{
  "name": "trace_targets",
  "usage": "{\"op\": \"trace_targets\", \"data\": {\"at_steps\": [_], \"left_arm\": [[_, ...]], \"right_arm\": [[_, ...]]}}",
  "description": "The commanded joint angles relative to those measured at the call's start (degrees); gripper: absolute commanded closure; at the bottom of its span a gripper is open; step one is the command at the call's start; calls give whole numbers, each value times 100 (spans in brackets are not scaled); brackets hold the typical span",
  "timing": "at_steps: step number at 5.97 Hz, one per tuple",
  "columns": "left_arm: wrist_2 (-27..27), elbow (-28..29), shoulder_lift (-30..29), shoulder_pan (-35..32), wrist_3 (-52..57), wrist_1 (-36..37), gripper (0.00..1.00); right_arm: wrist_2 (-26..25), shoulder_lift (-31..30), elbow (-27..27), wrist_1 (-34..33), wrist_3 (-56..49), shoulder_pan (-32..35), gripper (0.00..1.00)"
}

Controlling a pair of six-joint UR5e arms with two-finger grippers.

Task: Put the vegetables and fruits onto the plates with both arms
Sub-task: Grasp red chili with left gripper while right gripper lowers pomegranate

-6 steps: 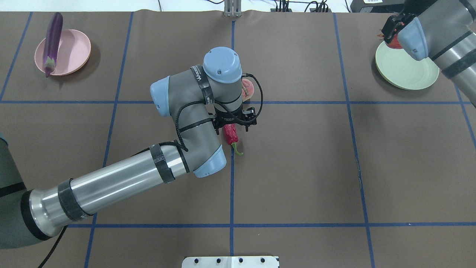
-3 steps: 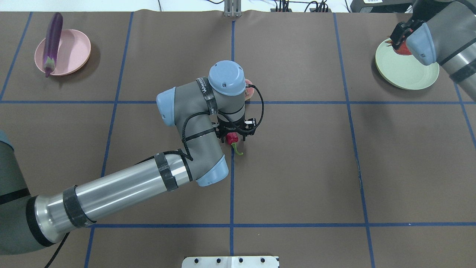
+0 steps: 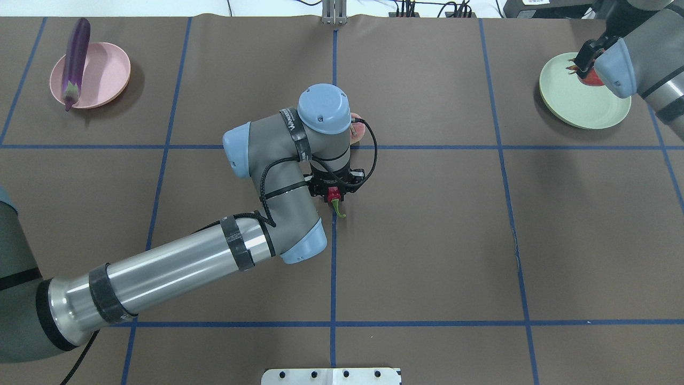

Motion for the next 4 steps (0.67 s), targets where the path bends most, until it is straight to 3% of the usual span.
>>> {"op": "trace_targets", "data": {"at_steps": [1,2,4], "left_arm": [[-156,-97,-5,-470,41,145,100],[-583,-115,-5,-916,94,529,100],[-693,-360,-5,-1446,791,1529,100]], "right_arm": [[-6,-25,-597,717,-9,28,100],[-6,-77,-775,914,0,37,100],[3,-271,-856,933,-9,-7,100]]}}
